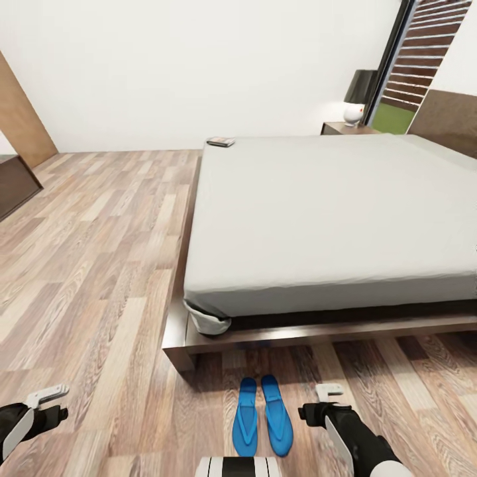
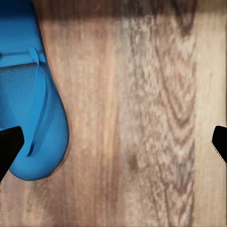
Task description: In the bedroom, move the book from the bed onto either nightstand, and place the two sandals side by side next to the bed.
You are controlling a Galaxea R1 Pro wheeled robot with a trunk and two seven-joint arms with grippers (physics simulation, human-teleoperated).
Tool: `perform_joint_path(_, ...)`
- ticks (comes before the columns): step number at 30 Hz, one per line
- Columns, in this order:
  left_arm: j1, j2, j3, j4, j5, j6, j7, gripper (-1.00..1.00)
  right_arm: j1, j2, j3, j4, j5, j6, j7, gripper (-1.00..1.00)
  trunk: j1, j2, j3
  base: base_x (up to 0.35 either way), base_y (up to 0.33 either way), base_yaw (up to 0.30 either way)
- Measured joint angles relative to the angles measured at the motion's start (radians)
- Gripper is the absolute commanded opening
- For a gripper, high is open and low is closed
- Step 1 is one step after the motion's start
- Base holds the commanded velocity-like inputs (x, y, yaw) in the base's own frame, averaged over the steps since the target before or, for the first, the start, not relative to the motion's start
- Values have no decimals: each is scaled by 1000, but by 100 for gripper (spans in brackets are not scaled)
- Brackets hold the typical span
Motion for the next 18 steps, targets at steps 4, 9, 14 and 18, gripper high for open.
perform_joint_path(4,10,2,0,3,0,-4,-5,100,0,-5,0,16,2,-7,0,100,-2,1,15,0,0,0)
perform_joint_path(9,13,2,0,4,0,-5,-6,100,1,-22,-1,47,2,-9,-1,100,-4,2,35,0,0,0)
perform_joint_path(14,14,3,0,12,-1,-8,-4,100,0,-42,-3,90,2,-10,-2,100,-6,3,54,0,0,0)
perform_joint_path(18,15,4,0,24,-1,-22,-3,100,0,-55,-3,104,2,-10,-5,100,-8,4,70,0,0,0)
